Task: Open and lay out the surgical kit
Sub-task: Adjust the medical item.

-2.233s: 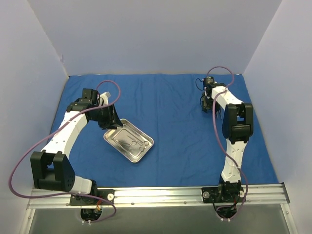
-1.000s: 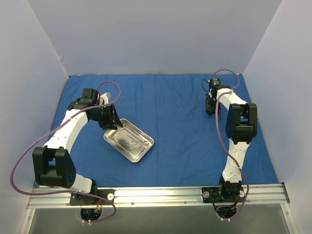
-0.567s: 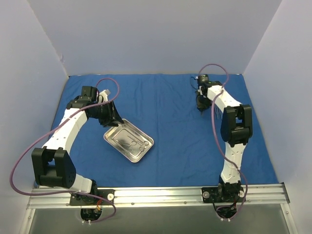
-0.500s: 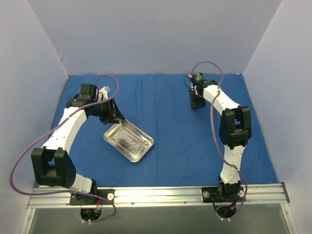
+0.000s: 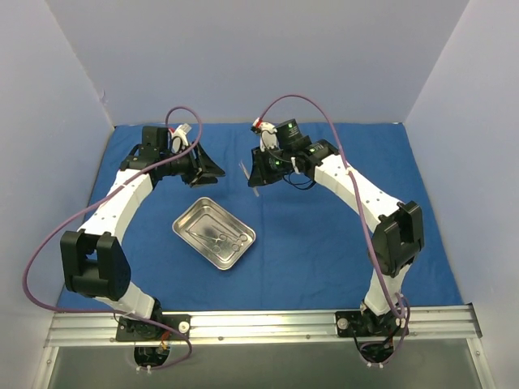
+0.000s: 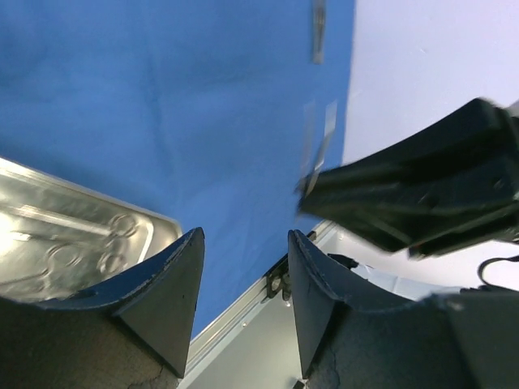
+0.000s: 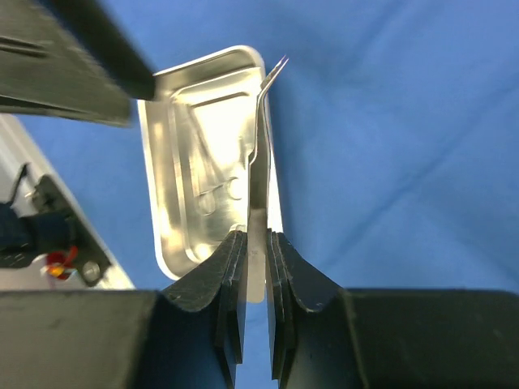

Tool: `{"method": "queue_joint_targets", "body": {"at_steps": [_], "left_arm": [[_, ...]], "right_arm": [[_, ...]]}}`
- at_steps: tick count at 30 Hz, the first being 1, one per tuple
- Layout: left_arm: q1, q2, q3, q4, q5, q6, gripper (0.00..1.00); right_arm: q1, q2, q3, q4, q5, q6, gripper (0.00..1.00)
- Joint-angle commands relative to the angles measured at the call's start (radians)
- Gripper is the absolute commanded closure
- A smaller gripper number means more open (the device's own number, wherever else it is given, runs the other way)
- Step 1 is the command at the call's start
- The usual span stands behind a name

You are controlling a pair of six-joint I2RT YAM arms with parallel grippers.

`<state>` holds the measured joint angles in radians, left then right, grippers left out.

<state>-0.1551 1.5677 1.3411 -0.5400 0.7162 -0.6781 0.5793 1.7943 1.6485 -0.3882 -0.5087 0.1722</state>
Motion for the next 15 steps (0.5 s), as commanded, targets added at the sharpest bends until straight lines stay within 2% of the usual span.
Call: {"method": "queue_joint_targets", "body": {"at_steps": [1,5,12,15], "left_arm": [[-0.041,0.008,0.004,0.167,0.035,-0.104,0.46],[-0.066,0.009,-0.013,0.302,0.034,-0.184,0.45],[-0.098,0.049,-0.017,0.371,0.035,-0.239,0.45],[-0.115,0.071,0.012,0.351,0.026,-0.232,0.45]], "right_arm": [[0.016,-0.001,0.023,0.012,-0.071,0.029,1.0],[0.021,0.01,0.036,0.002,-0.083,0.018,1.0],[0.028,0.014,0.033,0.009,-0.1,0.024,1.0],[0.028,0.019,0.036,0.017,-0.103,0.03,1.0]]}}
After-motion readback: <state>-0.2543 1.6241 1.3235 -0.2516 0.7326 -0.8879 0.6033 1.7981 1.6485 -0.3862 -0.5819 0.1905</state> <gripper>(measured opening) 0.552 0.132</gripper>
